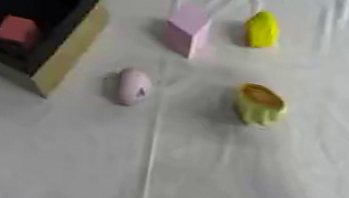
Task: Pick up objects on the table and place them in the box.
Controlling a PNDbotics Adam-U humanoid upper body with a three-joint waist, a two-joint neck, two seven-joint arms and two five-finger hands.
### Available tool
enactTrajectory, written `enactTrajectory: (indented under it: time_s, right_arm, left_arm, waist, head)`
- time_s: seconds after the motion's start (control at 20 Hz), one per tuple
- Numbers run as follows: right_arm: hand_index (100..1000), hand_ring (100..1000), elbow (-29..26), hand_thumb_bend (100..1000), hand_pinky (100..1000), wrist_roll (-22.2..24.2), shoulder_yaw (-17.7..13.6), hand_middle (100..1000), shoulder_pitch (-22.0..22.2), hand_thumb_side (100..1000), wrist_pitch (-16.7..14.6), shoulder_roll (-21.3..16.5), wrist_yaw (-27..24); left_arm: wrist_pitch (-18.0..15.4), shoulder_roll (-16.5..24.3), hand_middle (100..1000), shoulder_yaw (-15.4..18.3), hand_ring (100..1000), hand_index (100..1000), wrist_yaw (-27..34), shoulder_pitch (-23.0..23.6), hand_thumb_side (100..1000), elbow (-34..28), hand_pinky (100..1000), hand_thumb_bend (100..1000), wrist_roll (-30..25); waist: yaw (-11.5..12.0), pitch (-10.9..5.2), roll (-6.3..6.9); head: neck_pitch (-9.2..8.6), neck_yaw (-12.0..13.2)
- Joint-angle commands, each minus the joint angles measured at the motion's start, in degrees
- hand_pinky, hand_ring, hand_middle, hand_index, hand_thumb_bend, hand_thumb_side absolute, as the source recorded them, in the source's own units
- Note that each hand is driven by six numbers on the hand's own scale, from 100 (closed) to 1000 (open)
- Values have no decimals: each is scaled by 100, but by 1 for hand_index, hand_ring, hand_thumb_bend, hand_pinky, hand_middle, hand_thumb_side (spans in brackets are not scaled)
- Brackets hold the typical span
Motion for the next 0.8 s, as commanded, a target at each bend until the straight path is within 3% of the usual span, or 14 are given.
enactTrajectory:
  time_s: [0.05,0.25,0.55,0.8]
  right_arm:
    - [730,705,-83,100,785,29,-25,608,-81,767,-46,-175,55]
    - [753,726,-83,100,791,310,66,629,-111,764,-169,-554,699]
    - [799,787,-83,100,810,1338,486,711,-133,816,-700,-1605,2641]
    - [819,813,-83,100,815,1797,833,751,-71,751,-749,-2369,3619]
  left_arm:
    - [-10,83,618,9,661,801,-10,-14,559,-93,708,404,-12]
    - [-8,94,618,-1,662,801,-12,-12,560,-93,708,403,-22]
    - [-3,128,619,-30,663,801,-5,-12,560,-93,708,401,-51]
    - [1,158,620,-50,663,801,5,-10,561,-93,708,402,-76]
  waist:
    - [5,-167,45]
    - [17,-167,39]
    - [45,-178,18]
    - [73,-189,-10]
  head:
    - [40,-18]
    - [50,-18]
    - [61,-42]
    - [47,-75]
